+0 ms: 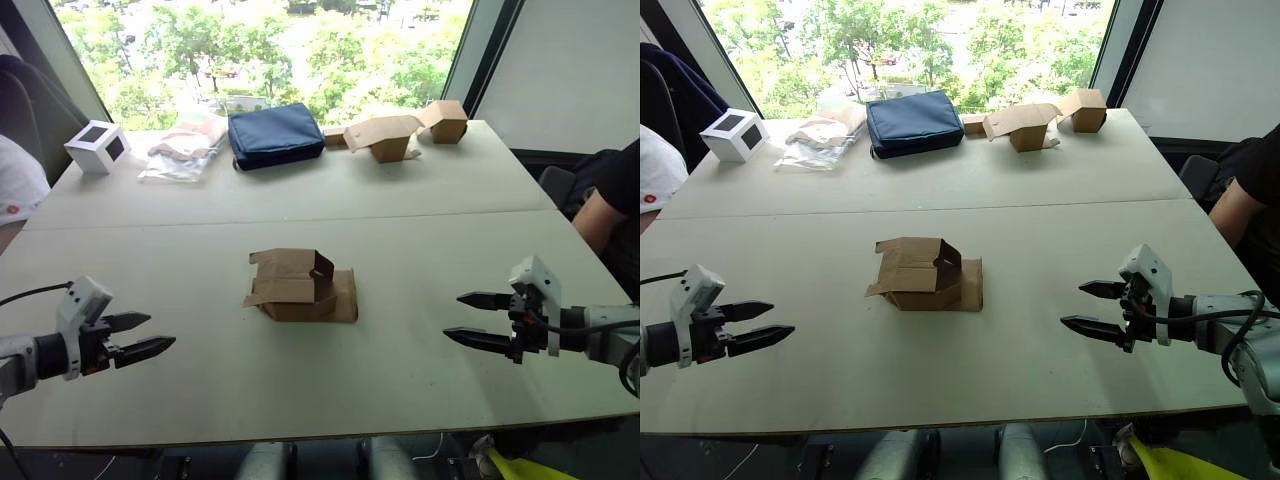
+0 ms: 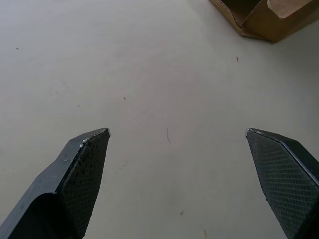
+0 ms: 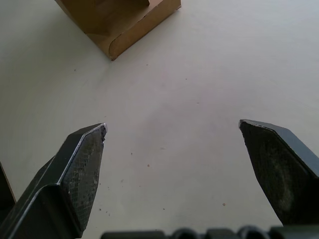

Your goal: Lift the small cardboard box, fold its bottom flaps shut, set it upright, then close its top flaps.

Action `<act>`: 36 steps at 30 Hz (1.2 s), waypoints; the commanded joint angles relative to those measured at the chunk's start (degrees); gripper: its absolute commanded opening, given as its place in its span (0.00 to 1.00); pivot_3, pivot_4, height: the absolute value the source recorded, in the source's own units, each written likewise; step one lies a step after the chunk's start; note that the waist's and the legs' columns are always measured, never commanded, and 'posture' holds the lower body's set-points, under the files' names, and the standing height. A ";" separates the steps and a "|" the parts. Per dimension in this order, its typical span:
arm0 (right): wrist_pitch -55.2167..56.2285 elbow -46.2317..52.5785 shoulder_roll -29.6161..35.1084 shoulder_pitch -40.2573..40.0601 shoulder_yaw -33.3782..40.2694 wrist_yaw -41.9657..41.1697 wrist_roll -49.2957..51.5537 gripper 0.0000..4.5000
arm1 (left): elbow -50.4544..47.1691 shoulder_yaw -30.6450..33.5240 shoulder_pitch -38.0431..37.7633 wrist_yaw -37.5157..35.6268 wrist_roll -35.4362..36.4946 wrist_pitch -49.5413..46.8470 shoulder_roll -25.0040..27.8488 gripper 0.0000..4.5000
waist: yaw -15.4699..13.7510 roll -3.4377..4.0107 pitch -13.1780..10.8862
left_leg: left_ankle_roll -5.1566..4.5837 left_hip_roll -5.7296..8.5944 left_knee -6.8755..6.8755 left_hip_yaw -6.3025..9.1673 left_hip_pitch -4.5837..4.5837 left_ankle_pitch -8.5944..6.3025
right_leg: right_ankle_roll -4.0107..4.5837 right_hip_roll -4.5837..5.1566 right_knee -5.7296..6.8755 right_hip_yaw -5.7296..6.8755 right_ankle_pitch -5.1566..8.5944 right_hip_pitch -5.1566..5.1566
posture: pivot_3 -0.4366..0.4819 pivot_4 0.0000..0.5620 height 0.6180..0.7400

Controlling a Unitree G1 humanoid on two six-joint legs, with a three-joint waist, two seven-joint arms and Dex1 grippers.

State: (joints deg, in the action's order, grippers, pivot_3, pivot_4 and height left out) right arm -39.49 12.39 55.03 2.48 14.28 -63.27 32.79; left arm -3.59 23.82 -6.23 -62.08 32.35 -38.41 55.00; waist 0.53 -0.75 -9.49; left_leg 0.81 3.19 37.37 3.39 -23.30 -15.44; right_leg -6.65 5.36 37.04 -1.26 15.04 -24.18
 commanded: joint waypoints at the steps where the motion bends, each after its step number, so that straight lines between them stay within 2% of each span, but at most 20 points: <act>1: 0.81 0.62 0.20 0.83 0.67 -0.05 0.38 1.00 | 0.37 1.61 0.88 -0.62 0.33 0.24 1.30 0.99 | 0.02 0.00 0.00 | 0.00 0.00 0.00 0.00 0.00 0.00 | 0.00 0.00 0.00 0.00 0.00 0.00 | 0.48 0.27 1.00; 14: 1.83 0.48 -0.63 1.21 -0.66 0.66 -0.27 1.00 | -0.51 1.38 0.19 0.34 -0.24 0.35 0.83 0.99 | 0.05 0.00 0.00 | 0.00 0.00 0.00 0.00 0.00 0.00 | 0.00 0.00 0.00 -0.01 0.00 0.00 | 0.48 0.27 1.00; 24: 3.26 -2.90 -1.27 5.20 -2.17 0.88 -1.28 1.00 | -0.14 1.29 4.15 1.66 1.27 -0.73 0.69 0.99 | 0.04 0.00 0.00 | 0.00 0.00 0.00 0.00 0.00 0.00 | 0.00 0.00 0.01 0.00 0.00 -0.01 | 0.48 0.27 1.00; 31: 4.95 -2.87 -3.34 5.67 -1.35 3.55 -2.18 1.00 | 4.50 -2.41 8.55 0.73 0.51 -3.82 1.92 0.99 | 0.13 0.00 0.00 | 0.00 0.01 0.00 -0.01 0.00 0.00 | -0.01 -0.01 0.02 0.01 0.00 -0.01 | 0.48 0.27 1.00; 36: 5.80 -0.85 -3.76 4.04 -0.07 5.48 -2.32 1.00 | 12.58 -6.02 13.73 -2.20 -0.70 -3.32 2.16 0.99 | 0.09 0.00 0.00 | 0.00 0.01 0.00 -0.01 0.00 0.00 | -0.01 -0.05 0.05 0.03 -0.01 -0.04 | 0.48 0.27 1.00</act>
State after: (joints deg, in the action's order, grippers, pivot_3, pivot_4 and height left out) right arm -34.64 9.15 51.27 6.63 12.15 -58.43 30.31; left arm 6.99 18.36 6.19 -63.04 32.76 -43.15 55.97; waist 0.62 -0.75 -9.49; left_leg 0.81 3.20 37.37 3.39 -23.30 -15.43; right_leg -6.66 5.31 37.10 -1.22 15.04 -24.21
